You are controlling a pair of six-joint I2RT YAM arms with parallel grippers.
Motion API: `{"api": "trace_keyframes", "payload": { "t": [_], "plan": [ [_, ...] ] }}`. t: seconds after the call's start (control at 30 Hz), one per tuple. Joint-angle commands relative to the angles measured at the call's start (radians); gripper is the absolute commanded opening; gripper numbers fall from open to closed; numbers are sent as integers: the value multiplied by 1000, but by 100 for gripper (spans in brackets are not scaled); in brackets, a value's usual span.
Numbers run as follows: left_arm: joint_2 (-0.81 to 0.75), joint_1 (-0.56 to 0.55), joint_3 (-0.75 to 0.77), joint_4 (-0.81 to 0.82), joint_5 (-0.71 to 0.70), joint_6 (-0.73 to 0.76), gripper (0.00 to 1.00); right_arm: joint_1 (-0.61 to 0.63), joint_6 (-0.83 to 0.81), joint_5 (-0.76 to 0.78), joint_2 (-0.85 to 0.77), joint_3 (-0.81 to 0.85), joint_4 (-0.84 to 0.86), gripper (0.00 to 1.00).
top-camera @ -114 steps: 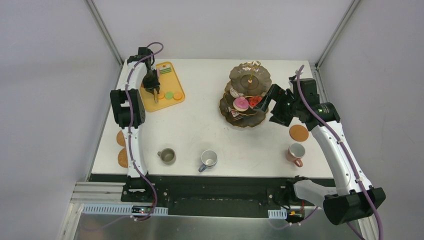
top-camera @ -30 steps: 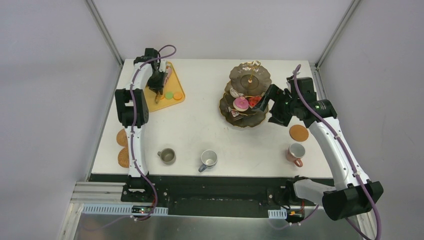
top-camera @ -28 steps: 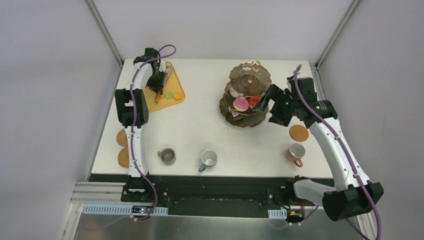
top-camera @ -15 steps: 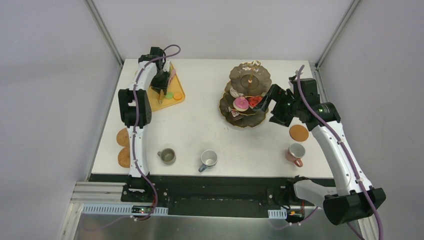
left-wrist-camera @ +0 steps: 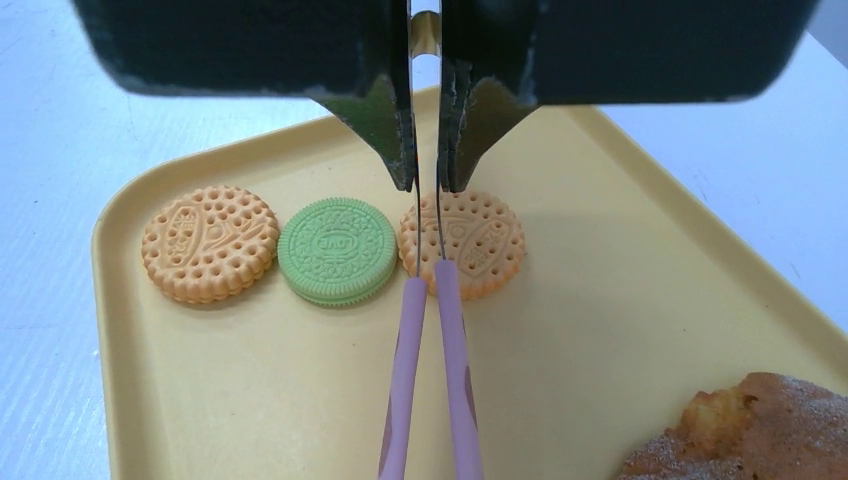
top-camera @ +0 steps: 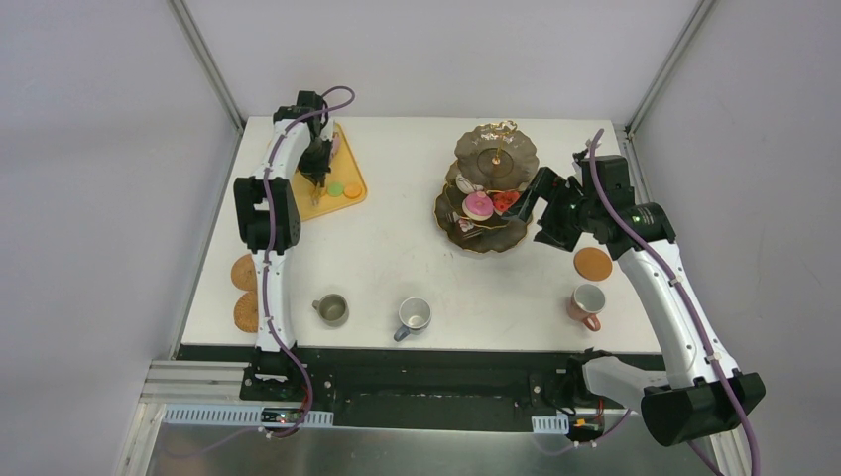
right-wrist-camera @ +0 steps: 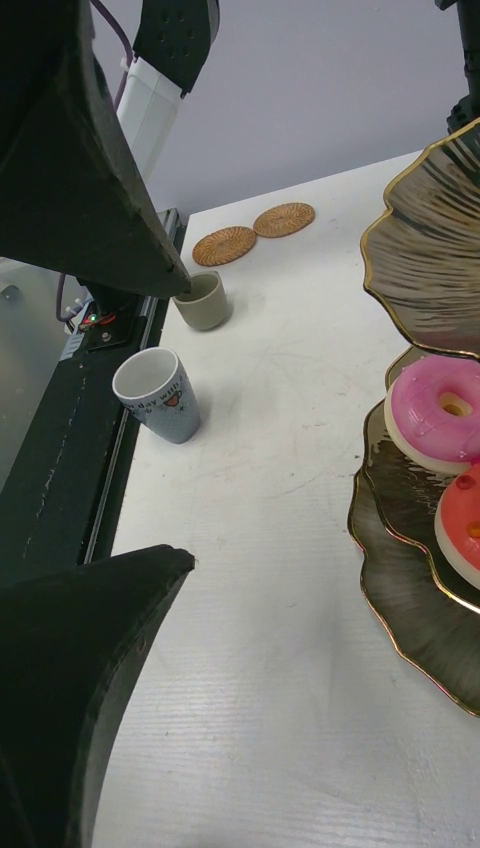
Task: Serve the afternoon tea
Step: Pick up the desert from the tray.
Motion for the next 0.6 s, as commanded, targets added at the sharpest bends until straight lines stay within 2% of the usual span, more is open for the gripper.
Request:
{"api": "trace_keyframes", "payload": {
  "t": [0.0,0.3,0.47,0.57],
  "plan": [
    [-48,2,2,-24,-17,-51,0,-5,1,-6,-14,23,3,99],
    [-247,1,-141,42,-59,-94,0,-5,1,-9,-40,8,17,99],
    [-404,-2,-326,138,13,-105,0,-5,4,-19,-65,-10,33,99],
    [-505,-47,-445,236,90,-10,0,-5,5,-23,-83,-18,33,99]
  ]
}}
